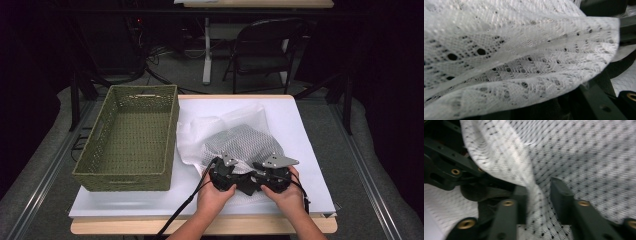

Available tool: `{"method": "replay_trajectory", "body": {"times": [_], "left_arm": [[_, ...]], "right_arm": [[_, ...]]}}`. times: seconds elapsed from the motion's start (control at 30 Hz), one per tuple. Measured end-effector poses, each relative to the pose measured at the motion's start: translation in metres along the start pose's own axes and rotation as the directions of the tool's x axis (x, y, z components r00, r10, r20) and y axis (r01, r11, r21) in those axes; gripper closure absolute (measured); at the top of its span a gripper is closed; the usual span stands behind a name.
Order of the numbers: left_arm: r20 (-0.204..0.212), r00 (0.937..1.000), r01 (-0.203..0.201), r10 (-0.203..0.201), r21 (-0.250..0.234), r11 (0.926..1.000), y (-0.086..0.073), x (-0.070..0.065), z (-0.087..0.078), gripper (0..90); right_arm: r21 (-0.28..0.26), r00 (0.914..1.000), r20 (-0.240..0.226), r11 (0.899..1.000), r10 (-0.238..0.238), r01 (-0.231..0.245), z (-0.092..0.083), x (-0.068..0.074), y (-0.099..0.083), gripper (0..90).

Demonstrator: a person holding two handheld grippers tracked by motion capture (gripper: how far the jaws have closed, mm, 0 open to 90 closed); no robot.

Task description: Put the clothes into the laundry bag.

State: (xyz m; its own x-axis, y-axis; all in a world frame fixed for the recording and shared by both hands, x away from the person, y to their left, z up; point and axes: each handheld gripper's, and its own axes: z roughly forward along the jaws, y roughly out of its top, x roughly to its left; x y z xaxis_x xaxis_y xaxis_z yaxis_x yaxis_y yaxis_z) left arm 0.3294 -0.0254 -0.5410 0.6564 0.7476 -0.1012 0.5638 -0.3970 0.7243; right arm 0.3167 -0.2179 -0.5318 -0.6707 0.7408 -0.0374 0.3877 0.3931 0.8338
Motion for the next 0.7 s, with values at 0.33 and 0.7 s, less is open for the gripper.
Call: {"method": "replay_trajectory", "body": {"times": [0.33,0.7], "left_arm": [[0.066,0.9978,-0.005,0.005,0.001,1.0000,0.001,-0.002,-0.004,47.5],[0.041,0.9985,-0.035,0.035,-0.001,0.9994,-0.001,-0.016,0.009,18.5]], "right_arm": [[-0.024,0.9905,-0.104,0.995,0.090,-0.092,-0.008,-0.009,0.005,88.0],[-0.065,0.9838,-0.148,0.992,0.101,-0.111,-0.034,-0.007,0.019,88.2]]}}
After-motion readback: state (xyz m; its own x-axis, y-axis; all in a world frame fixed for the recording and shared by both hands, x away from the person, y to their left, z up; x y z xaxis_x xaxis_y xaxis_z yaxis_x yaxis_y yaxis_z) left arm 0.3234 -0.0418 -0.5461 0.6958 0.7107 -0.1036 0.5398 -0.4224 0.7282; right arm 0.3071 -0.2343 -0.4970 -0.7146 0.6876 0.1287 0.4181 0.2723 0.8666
